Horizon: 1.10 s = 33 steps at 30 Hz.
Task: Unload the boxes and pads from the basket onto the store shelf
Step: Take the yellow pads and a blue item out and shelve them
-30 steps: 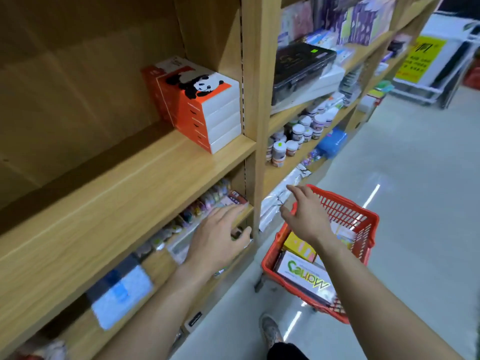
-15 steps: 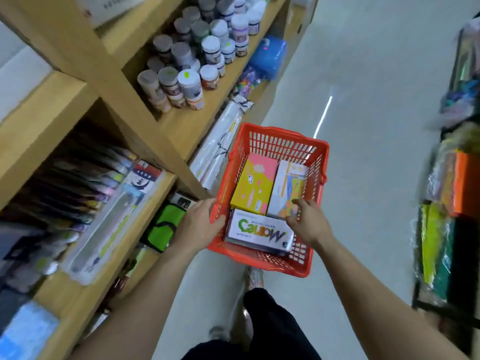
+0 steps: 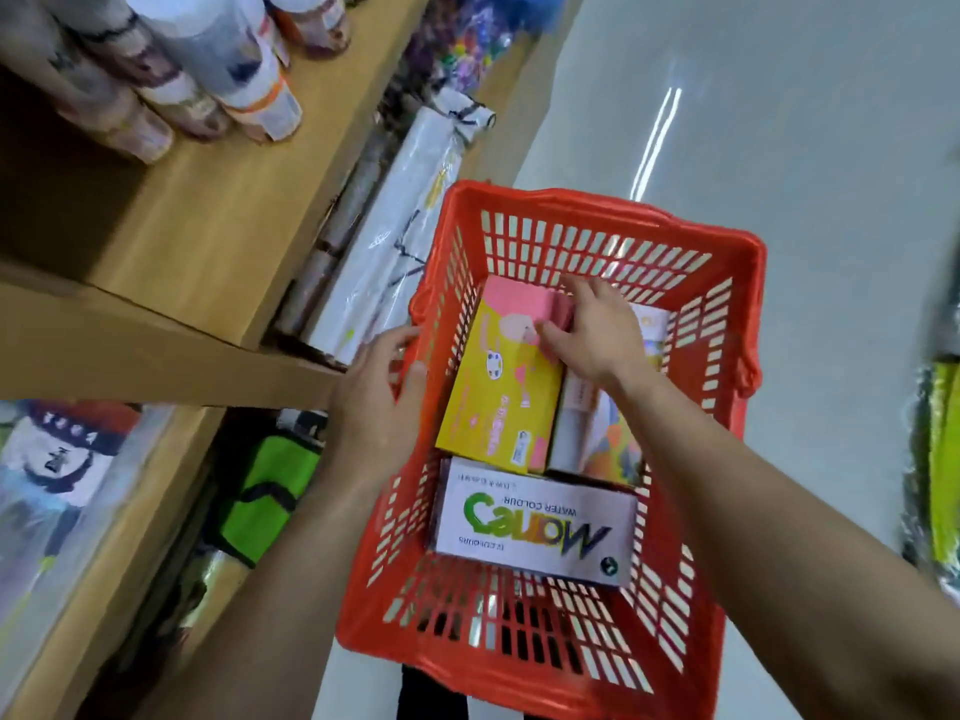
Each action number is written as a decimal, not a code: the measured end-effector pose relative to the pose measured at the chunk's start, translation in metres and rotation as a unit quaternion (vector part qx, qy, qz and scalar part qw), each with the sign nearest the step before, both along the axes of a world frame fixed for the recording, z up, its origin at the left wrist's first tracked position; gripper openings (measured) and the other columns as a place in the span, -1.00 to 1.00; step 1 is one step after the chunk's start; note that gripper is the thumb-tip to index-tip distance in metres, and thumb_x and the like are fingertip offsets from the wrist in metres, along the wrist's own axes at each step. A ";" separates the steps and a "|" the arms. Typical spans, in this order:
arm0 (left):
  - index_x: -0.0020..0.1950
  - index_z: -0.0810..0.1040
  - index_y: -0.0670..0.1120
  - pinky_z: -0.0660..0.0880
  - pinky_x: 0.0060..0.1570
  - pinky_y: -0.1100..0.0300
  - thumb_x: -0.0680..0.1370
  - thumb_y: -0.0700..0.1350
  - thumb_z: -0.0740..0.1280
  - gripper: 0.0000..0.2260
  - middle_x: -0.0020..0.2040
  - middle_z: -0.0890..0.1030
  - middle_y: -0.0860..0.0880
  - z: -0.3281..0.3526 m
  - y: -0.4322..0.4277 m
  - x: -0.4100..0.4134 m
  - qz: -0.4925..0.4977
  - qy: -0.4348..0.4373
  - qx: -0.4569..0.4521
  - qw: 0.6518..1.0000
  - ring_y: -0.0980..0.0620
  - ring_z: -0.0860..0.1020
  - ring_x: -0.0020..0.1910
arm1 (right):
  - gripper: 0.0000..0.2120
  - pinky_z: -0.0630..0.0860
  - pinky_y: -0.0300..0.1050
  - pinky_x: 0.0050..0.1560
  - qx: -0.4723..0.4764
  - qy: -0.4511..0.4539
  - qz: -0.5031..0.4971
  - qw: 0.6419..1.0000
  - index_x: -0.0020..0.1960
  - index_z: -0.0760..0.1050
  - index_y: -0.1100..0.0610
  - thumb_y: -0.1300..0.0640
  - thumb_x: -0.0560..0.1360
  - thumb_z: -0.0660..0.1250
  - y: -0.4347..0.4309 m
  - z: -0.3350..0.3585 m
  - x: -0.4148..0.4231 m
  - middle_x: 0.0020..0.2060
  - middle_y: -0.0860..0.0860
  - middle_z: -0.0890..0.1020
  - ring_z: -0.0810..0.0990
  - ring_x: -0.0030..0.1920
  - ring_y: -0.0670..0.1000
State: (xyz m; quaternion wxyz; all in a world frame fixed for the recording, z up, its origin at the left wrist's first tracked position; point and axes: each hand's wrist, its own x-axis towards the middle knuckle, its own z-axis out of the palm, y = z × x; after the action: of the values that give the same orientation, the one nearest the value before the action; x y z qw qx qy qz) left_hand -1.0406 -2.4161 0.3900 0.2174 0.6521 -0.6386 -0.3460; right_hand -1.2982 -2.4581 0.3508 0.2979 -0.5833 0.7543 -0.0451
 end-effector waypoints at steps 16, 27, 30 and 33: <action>0.23 0.29 0.41 0.58 0.09 -0.08 0.62 0.05 0.16 -0.73 0.22 0.60 0.14 -0.015 0.004 -0.002 0.013 0.032 0.001 0.999 0.07 0.61 0.17 | -0.23 0.31 0.15 0.20 0.007 0.099 0.069 0.993 0.05 0.61 -0.04 -0.62 0.25 0.08 -0.039 -0.061 0.001 -0.14 0.04 0.71 0.66 0.03 0.16; 0.19 0.27 0.47 0.58 0.04 -0.08 0.62 0.06 0.17 -0.71 0.17 0.60 0.13 -0.003 0.004 -0.006 0.015 0.013 0.013 1.000 0.06 0.62 0.13 | -0.38 0.44 -0.12 -0.03 -0.089 -0.094 0.019 0.991 0.22 0.66 0.03 -0.30 0.29 0.52 -0.005 -0.019 -0.004 -0.02 -0.05 0.60 0.62 0.03 0.04; 0.18 0.26 0.47 0.58 0.06 -0.05 0.62 0.05 0.17 -0.71 0.17 0.59 0.14 -0.002 0.003 -0.007 0.019 0.012 0.017 1.000 0.08 0.60 0.14 | -0.41 0.43 -0.30 -0.02 -0.070 -0.169 -0.031 0.983 0.27 0.63 0.01 -0.17 0.30 0.64 0.006 -0.019 -0.004 0.06 -0.07 0.51 0.55 0.08 -0.04; 0.18 0.27 0.47 0.57 0.06 0.01 0.62 0.06 0.17 -0.72 0.13 0.56 0.27 0.000 0.002 -0.008 0.020 0.013 0.021 0.999 0.14 0.59 0.14 | -0.33 0.33 -0.58 0.08 -0.080 -0.216 -0.098 0.968 0.34 0.58 0.02 -0.05 0.28 0.69 0.015 -0.020 0.001 0.18 -0.04 0.46 0.51 0.18 -0.07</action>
State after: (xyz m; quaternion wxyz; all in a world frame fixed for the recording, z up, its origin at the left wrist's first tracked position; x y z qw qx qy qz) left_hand -1.0484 -2.4139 0.3898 0.2188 0.6642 -0.6152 -0.3639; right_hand -1.2977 -2.4431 0.3303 0.4004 -0.5050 0.7192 -0.2596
